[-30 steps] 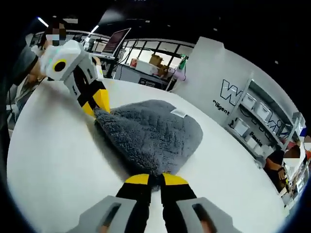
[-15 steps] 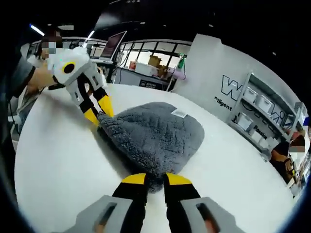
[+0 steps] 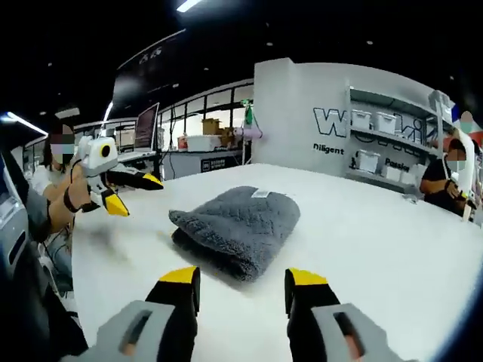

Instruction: Fold the towel on the table until its edges align and the towel forms a compact rectangular stack.

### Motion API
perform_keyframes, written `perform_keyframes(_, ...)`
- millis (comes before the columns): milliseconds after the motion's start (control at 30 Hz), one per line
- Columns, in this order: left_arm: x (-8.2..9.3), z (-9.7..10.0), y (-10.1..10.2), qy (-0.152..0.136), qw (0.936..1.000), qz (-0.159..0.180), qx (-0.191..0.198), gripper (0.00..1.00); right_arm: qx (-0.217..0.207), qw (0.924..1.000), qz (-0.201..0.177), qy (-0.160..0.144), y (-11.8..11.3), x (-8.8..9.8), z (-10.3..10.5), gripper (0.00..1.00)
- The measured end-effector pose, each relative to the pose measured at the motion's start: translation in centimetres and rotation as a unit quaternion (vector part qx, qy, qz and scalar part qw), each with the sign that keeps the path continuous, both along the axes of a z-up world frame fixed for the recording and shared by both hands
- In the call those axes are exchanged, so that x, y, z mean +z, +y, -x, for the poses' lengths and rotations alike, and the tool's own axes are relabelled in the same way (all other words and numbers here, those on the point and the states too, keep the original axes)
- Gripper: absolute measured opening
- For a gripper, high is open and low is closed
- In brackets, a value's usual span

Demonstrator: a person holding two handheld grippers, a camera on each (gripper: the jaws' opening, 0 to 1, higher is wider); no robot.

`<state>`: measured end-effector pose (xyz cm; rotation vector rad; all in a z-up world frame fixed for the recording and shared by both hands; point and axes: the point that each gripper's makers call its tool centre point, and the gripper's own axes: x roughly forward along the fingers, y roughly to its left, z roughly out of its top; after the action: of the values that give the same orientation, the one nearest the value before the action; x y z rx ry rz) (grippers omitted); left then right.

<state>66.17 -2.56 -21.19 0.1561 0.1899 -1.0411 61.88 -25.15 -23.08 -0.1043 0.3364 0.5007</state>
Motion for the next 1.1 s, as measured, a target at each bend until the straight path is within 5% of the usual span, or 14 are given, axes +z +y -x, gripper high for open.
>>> perform_keyframes(233,-2.3,2.8,4.5,0.063,0.9912,0.021,0.114,0.8,-0.039,0.9983,-0.016,0.041,-0.5,-1.8,2.8,0.71)
perform_keyframes(333,-2.5,3.7,5.4,0.065,0.9858,0.052,0.145,0.93,-0.047,0.9974,-0.005,0.054,-0.4,-2.9,3.4,0.78)
perform_keyframes(433,-3.9,5.1,5.7,0.061,0.9873,0.006,0.146,0.98,-0.058,0.9967,0.0,0.056,-0.1,-3.4,4.1,0.8)
perform_keyframes(600,-4.6,6.5,5.0,0.086,0.9852,0.034,0.144,0.99,-0.067,0.9963,-0.026,0.047,1.0,-3.1,4.5,0.88)
perform_keyframes(833,-4.2,7.2,5.1,0.077,0.9821,0.048,0.165,0.99,-0.091,0.9941,-0.042,0.04,2.0,-3.2,5.2,0.99)
perform_keyframes(1100,-4.3,7.9,5.6,0.07,0.9793,0.038,0.186,0.99,-0.084,0.9953,-0.04,0.028,2.0,-3.1,5.8,0.99)
